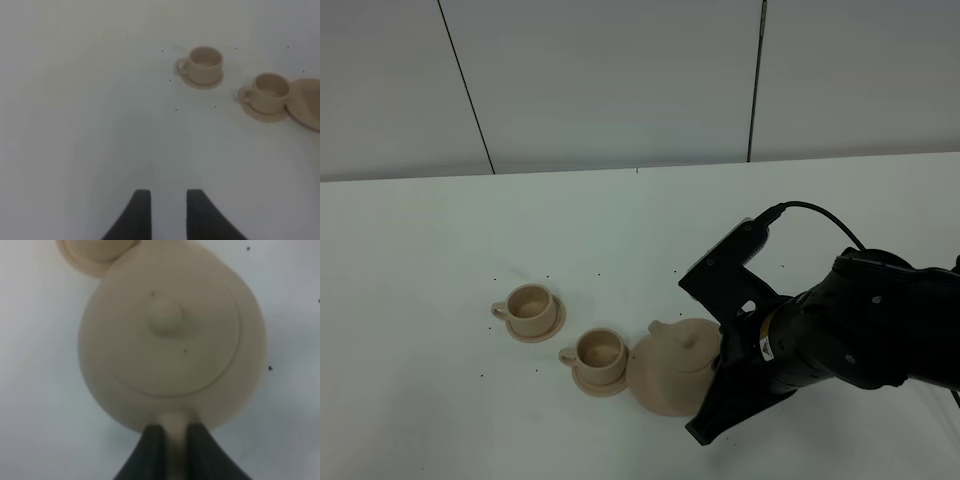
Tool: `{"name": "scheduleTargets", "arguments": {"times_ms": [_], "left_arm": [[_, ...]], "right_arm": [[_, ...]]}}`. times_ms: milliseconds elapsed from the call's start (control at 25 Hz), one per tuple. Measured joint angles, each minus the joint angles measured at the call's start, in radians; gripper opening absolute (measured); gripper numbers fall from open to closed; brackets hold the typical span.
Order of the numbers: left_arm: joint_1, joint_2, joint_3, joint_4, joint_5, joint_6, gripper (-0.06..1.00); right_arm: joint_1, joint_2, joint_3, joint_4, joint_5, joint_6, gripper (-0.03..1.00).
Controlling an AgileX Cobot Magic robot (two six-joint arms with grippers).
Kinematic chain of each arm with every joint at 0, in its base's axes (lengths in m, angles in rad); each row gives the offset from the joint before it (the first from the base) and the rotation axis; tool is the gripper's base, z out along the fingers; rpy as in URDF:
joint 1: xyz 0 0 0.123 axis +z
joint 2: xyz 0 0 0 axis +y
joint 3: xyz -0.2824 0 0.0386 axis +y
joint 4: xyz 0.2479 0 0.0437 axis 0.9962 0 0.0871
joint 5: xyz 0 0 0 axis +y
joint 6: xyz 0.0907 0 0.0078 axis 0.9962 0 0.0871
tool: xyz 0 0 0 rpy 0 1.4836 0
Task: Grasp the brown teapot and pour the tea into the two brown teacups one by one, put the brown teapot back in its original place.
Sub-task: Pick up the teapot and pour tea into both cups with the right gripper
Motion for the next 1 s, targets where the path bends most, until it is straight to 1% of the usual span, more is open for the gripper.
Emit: {"name": "scheduleTargets", "arguments": {"times_ms": [200,480,1000], "left_arm": [[0.000,0.000,0.000,0.000,0.000,0.000,0.24],[0.000,0.000,0.000,0.000,0.000,0.000,0.24],[0.000,0.000,0.000,0.000,0.000,0.000,0.24]], "right_arm": [[0.000,0.000,-0.002,0.023,0.018,-0.051,0.10],[0.000,0.000,-0.080,0.031,0.087,-0.118,0.10],[0.000,0.000,-0.104,0.075,0.123,-0.203,0.10]]}}
